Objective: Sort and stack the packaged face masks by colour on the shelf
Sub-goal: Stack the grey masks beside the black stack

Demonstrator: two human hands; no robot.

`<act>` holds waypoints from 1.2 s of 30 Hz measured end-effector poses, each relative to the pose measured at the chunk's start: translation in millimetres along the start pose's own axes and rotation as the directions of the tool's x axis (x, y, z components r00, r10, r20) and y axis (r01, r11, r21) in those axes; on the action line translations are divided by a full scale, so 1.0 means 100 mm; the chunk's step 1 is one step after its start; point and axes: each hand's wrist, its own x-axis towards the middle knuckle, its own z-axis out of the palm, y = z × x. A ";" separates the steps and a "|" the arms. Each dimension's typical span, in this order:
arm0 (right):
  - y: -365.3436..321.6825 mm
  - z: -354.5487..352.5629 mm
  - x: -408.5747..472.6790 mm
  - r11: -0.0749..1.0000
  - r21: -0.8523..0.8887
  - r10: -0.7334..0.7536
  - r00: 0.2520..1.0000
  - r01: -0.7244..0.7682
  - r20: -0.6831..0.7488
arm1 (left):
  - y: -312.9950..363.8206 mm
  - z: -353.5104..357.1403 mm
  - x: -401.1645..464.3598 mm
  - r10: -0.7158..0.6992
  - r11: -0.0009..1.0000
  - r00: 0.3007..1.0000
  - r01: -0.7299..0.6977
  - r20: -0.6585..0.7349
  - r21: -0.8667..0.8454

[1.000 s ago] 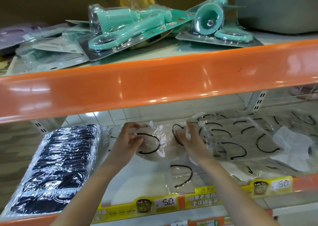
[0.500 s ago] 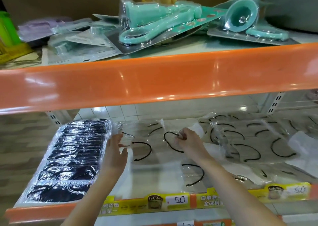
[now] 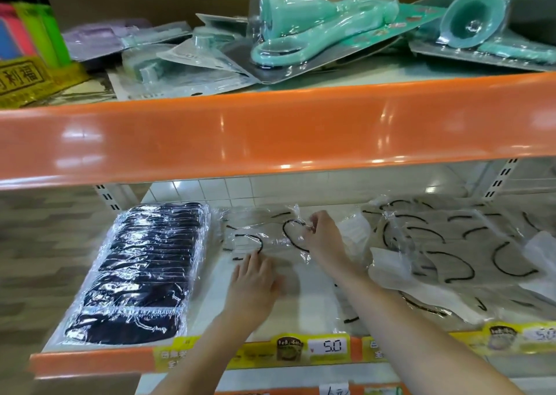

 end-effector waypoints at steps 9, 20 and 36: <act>0.08 0.12 -0.20 0.920 -0.308 -0.257 0.966 0.242 -0.009 | -0.16 0.01 0.06 0.013 0.999 0.994 -0.018 -0.106 -0.041; 0.07 0.38 -0.37 0.751 -0.477 -0.382 0.889 0.458 0.252 | -0.22 -0.02 0.10 -0.115 0.993 0.989 0.112 -0.096 -0.038; 0.04 0.09 -0.35 0.814 -0.322 -0.366 0.857 0.484 0.361 | 0.29 -0.02 -0.07 0.082 0.978 0.924 -0.146 -0.373 -0.147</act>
